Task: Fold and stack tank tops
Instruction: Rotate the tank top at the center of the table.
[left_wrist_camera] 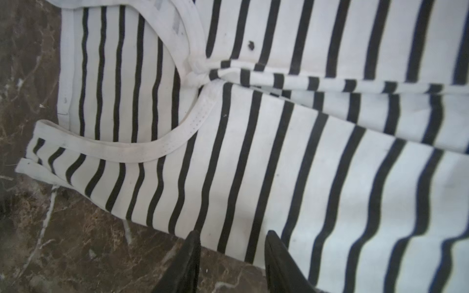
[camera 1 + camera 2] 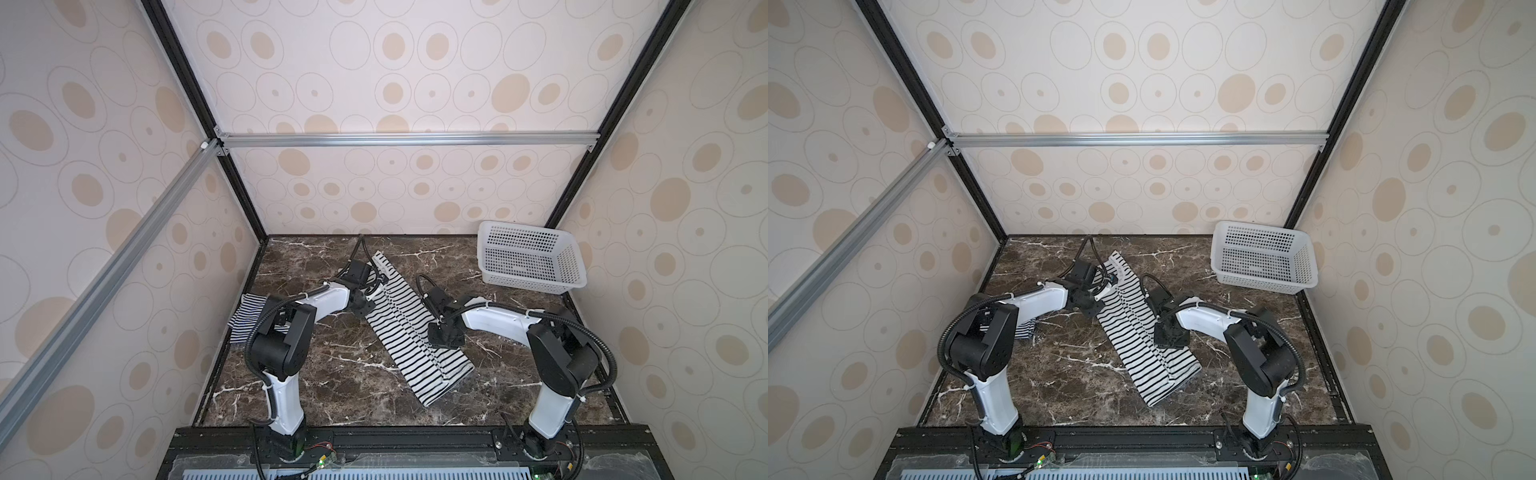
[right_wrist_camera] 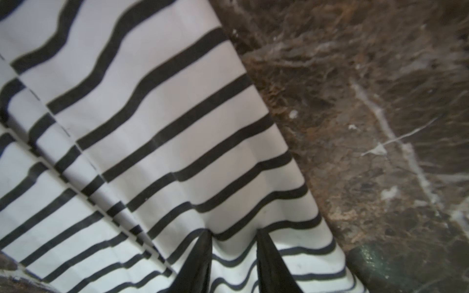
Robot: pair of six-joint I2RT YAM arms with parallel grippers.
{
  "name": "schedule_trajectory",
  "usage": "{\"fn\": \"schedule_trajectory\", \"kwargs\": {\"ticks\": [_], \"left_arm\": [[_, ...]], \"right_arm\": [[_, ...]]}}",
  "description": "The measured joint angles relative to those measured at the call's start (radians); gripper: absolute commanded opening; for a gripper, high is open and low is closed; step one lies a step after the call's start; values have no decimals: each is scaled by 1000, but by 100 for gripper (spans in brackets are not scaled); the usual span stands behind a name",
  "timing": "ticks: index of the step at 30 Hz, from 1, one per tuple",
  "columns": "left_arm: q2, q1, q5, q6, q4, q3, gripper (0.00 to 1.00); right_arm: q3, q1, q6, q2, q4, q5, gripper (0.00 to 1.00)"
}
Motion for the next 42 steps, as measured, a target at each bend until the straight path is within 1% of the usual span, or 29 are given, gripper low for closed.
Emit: {"fn": "schedule_trajectory", "kwargs": {"ticks": [5,9,13,19,25,36,42], "left_arm": [[34,0,-23,0,57,5,41],[72,0,-31,1,68,50,41],[150,-2,-29,1,55,161,41],[274,-2,-29,1,11,353,41],[349,-2,-34,2,-25,476,41],[408,14,-30,13,-68,583,41],[412,29,-17,11,-94,603,42]], "right_arm": [[-20,-1,13,0,20,-10,32],[-32,4,26,-7,35,-8,32],[-30,30,32,-5,31,15,32],[1,98,59,20,28,19,32],[58,152,95,64,31,14,32],[111,246,169,98,44,-9,33],[113,257,181,93,23,2,35]]}}
